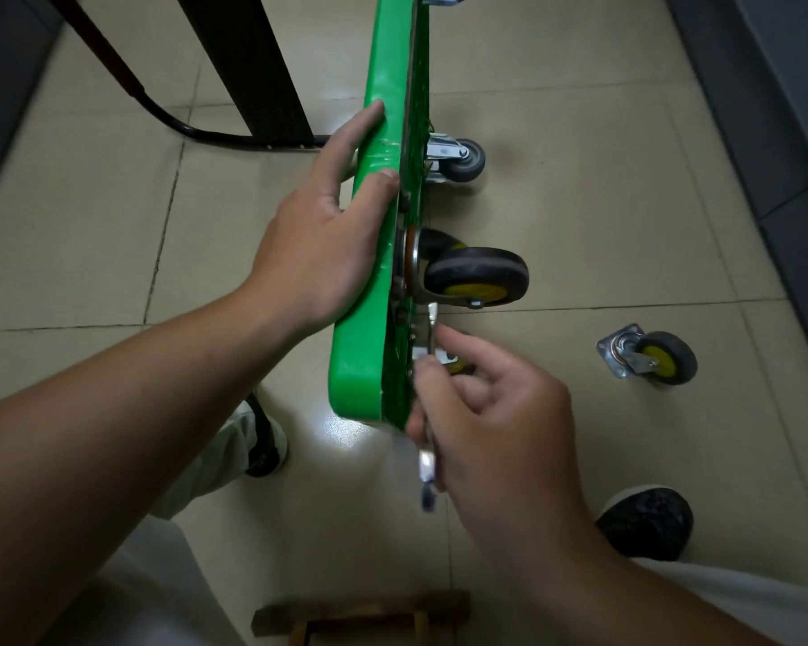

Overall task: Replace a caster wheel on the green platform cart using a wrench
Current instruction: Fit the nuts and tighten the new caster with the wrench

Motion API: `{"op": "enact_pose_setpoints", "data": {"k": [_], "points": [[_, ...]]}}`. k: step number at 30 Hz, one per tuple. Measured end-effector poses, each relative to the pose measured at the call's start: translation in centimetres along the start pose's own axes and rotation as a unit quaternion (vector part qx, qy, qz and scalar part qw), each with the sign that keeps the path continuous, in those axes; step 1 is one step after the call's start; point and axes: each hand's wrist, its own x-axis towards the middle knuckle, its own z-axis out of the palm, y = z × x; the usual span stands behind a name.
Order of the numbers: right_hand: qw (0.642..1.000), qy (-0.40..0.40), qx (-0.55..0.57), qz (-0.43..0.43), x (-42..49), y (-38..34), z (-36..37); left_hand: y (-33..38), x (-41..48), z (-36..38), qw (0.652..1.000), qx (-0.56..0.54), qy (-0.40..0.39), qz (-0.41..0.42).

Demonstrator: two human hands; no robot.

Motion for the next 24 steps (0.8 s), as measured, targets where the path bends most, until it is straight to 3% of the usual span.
{"op": "enact_pose_setpoints", "data": {"k": [3,6,9,12,15,24], "points": [[0.983,-0.032,-0.134,-0.118,-0.1,2.5,-3.4,0.0,0.0,0.0,1.0,0.0,0.002,0.0],[0.929,-0.101,-0.268,-0.236,1.6,4.9,-6.3,-0.2,0.1,0.0,1.0,-0.005,0.002,0.0],[0.881,-0.124,-0.328,-0.319,3.7,7.0,-7.0,-0.6,0.3,0.1,1.0,-0.009,-0.001,0.009],[0.86,-0.097,-0.353,-0.354,5.1,8.8,-7.1,-0.9,0.4,0.0,1.0,-0.018,-0.005,0.018],[0.869,-0.083,-0.343,-0.346,6.1,9.9,-7.2,-1.0,0.4,0.0,0.999,-0.024,-0.005,0.023],[0.953,-0.05,-0.186,-0.233,5.6,11.4,-5.6,-1.2,0.6,0.1,0.999,-0.018,0.004,0.027]]}}
